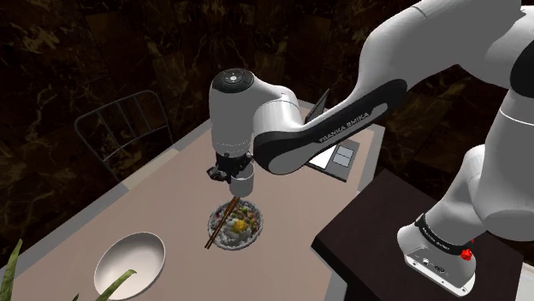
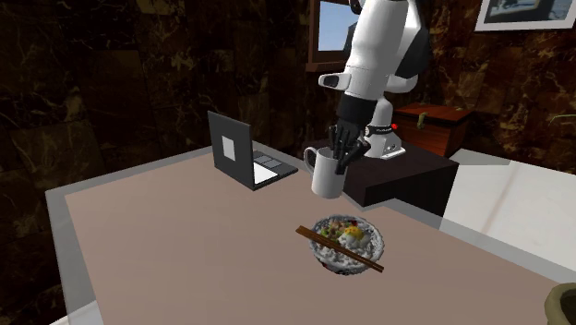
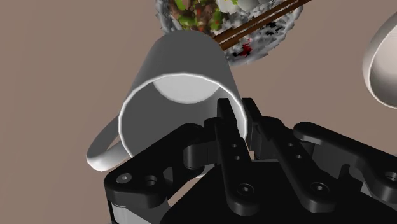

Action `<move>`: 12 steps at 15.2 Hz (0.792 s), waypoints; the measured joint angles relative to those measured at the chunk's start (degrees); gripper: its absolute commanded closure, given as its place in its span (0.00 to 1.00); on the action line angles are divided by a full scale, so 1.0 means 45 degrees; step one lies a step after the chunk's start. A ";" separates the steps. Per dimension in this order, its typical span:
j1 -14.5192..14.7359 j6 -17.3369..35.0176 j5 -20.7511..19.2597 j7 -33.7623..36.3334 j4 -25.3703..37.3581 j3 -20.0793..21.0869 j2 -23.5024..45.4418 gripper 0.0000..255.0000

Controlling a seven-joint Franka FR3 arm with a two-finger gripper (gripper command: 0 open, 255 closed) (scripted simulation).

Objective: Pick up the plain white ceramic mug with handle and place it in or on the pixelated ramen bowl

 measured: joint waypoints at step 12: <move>0.0675 0.0933 -0.0798 0.1325 -0.0317 -0.0101 0.0901 1.00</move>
